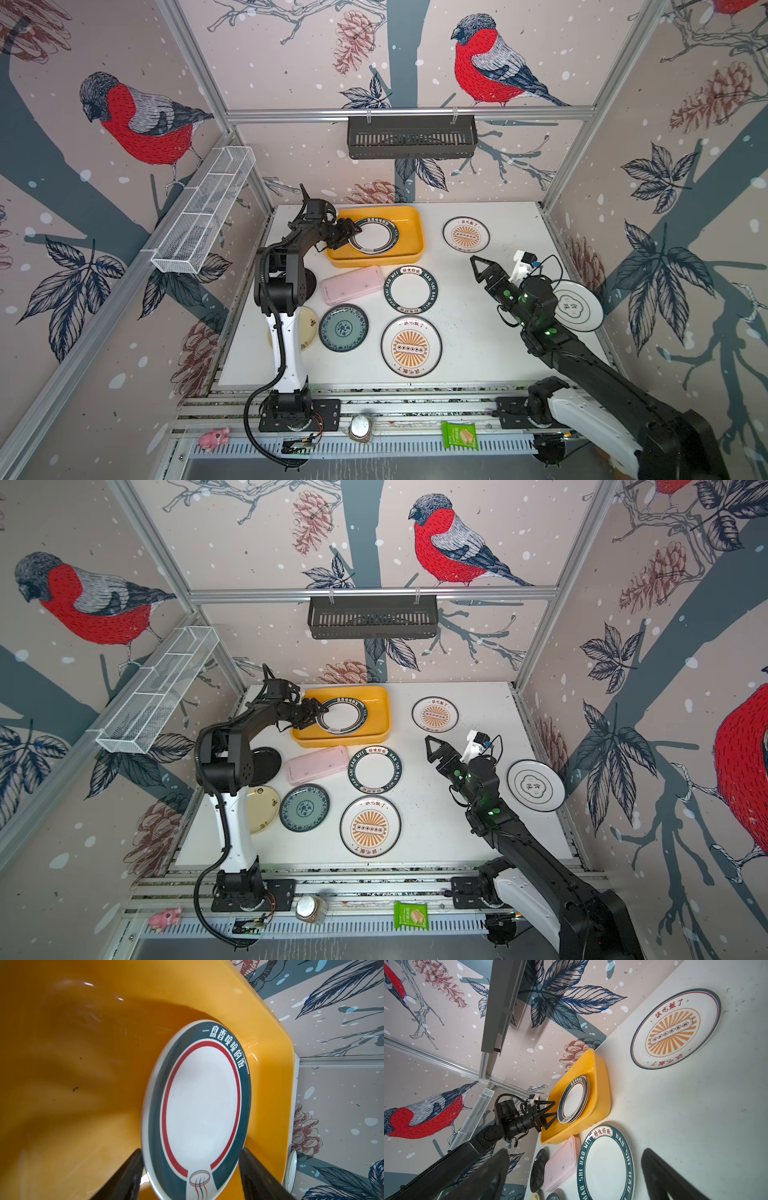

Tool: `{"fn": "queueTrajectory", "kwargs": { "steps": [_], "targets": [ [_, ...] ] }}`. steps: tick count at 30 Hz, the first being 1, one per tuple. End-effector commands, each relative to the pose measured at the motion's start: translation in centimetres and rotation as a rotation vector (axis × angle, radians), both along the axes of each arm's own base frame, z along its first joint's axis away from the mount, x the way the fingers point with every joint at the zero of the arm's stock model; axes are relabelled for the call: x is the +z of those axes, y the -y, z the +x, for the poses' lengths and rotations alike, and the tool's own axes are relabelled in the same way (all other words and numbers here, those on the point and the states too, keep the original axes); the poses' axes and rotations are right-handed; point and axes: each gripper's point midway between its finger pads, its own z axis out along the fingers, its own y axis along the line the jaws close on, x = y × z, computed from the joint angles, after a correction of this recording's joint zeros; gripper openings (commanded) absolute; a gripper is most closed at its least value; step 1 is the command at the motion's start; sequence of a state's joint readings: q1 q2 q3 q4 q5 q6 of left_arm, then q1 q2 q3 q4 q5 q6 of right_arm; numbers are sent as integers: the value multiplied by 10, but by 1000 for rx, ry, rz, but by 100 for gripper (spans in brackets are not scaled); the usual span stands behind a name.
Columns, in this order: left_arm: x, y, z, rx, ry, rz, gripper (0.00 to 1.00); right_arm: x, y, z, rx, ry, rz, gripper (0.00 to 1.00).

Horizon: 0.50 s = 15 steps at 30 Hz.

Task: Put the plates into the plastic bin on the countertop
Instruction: 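Open the left gripper and release the red-and-green-rimmed plate onto the stack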

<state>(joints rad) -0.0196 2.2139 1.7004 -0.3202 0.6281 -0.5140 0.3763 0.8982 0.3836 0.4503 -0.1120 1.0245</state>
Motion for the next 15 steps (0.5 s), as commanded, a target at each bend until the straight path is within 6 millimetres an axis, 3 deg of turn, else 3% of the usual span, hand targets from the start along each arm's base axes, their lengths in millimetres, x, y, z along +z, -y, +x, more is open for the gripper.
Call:
{"fn": "queueTrajectory", "kwargs": {
  "steps": [1, 6, 10, 15],
  "targets": [
    [9, 10, -4, -55, 30, -10, 73, 5, 0, 1, -1, 24, 27, 100],
    [10, 17, -7, -88, 32, 3, 74, 2, 0, 1, -5, 17, 25, 100],
    [9, 10, -8, -68, 19, 59, 75, 0, 0, 0, -4, 14, 25, 100],
    [30, 8, -9, -61, 84, 81, 77, 1, 1, 0, -6, 16, 25, 100]
  ]
}}
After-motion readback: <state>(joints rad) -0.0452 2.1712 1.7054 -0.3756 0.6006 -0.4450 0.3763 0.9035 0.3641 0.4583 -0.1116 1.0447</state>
